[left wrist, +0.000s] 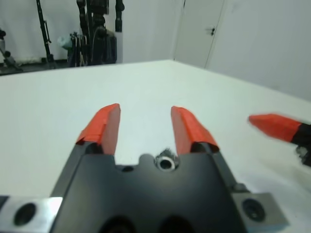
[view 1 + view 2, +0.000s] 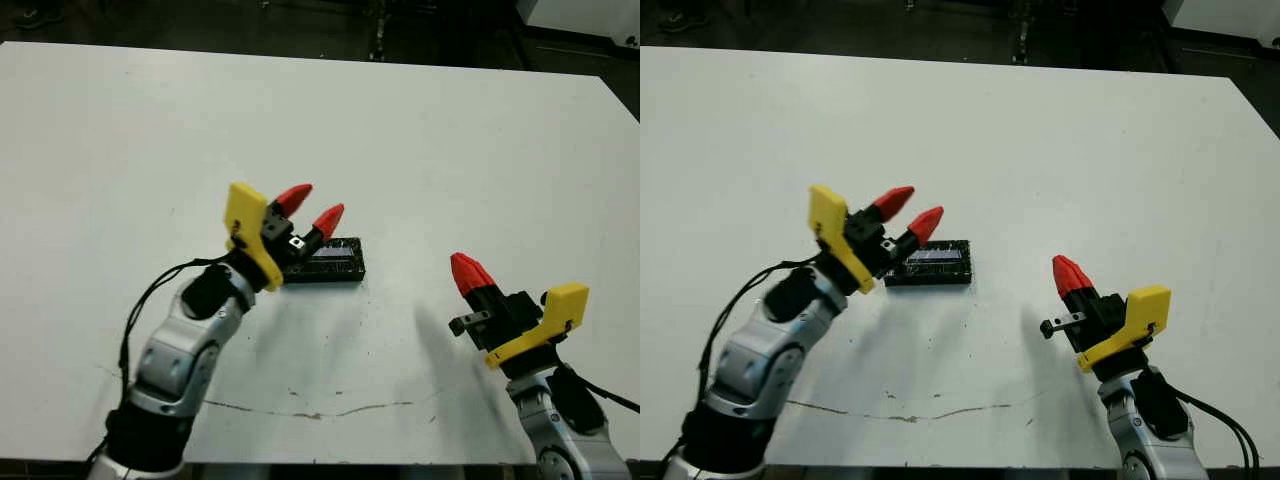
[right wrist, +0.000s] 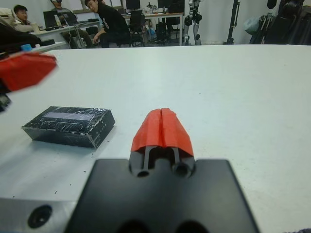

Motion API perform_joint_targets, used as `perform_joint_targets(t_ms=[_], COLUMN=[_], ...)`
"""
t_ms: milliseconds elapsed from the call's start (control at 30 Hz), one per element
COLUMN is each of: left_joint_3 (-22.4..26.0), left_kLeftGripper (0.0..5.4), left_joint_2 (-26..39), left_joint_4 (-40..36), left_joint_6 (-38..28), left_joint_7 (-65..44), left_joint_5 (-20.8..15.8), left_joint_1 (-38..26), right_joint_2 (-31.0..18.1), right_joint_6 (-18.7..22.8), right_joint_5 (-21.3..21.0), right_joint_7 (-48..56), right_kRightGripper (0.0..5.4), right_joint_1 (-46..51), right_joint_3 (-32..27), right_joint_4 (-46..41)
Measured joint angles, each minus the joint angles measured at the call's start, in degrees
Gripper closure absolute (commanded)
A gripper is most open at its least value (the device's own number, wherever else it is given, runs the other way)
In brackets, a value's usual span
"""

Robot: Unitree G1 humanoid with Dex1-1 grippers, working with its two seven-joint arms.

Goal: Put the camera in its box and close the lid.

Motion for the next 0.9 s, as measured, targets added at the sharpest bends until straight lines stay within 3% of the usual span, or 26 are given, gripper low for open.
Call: perform_joint_targets(t_ms=[400, 900], left_joint_3=[-1.13, -0.33], left_kLeftGripper=[5.32, 5.39], left_joint_2=[-4.85, -4.75], left_joint_4=[5.98, 3.49], left_joint_6=[2.97, 16.77], left_joint_7=[5.41, 4.9], left_joint_5=[2.55, 0.35], left_joint_1=[-0.76, -3.88], right_joint_2=[0.01, 0.0], right_joint_6=[0.01, 0.03], right_joint_5=[0.01, 0.13], right_joint_7=[-0.07, 0.0], right_kRightGripper=[5.4, 5.4], right_joint_1=[-0.02, -0.01], right_joint_3=[0.01, 0.01], right_joint_4=[-0.19, -0.26])
